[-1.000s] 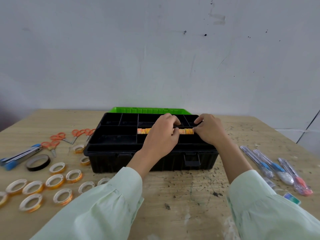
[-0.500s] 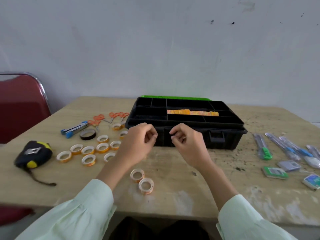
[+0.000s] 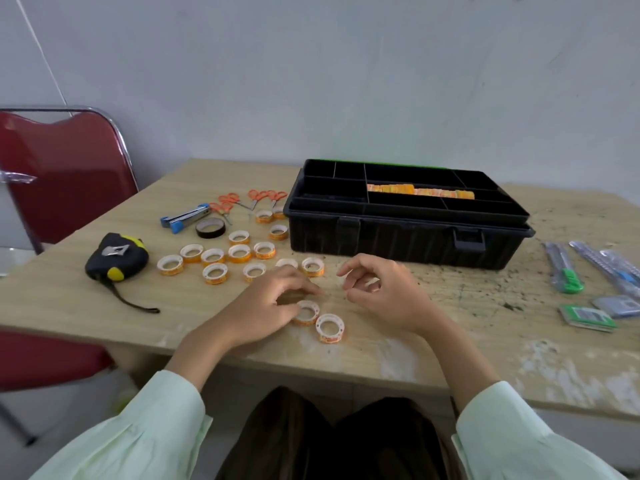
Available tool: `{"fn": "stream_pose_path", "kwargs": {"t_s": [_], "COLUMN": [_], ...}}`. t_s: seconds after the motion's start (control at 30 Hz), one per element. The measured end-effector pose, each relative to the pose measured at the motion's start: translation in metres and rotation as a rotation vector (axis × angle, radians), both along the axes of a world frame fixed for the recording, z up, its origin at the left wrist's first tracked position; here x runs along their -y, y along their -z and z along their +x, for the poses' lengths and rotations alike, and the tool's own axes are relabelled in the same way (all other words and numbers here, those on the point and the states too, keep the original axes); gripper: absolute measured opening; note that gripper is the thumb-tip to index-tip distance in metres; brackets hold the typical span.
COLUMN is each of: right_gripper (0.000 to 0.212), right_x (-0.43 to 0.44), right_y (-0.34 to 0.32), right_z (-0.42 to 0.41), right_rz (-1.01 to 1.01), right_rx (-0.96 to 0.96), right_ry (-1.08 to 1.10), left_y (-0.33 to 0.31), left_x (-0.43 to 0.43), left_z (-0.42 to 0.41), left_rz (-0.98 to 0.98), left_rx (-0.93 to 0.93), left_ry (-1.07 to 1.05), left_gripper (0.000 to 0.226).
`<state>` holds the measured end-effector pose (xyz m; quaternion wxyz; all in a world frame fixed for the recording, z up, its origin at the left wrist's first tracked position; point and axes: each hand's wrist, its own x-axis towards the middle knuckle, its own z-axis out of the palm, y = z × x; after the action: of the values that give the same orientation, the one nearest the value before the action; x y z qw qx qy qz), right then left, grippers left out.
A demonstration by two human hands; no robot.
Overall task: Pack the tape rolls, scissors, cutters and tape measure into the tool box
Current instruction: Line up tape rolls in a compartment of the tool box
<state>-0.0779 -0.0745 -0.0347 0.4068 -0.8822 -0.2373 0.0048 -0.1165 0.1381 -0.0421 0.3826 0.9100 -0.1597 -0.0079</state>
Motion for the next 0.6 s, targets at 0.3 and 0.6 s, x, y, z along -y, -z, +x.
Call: {"fn": "stream_pose_path", "kwargs": {"t_s": [0.3,0.6], "right_gripper": [0.077,0.042], "right_x": [-0.008,0.002], "right_y": [-0.009,-0.02], "right_z": [-0.017,-0.014], "right_rz": [-0.315,-0.021], "right_rx": [-0.092,-0.015], "right_ry": [-0.269,-0.076], "left_y": [0.005,0.001], "left_x": [0.002,0.02], "left_z": [0.001,0.002], "left_rz": [-0.039,-0.141], "left_rx": [0.153,0.27], "left_ry": [-0.174,-0.302], "left_gripper": [0.031,0.035]}}
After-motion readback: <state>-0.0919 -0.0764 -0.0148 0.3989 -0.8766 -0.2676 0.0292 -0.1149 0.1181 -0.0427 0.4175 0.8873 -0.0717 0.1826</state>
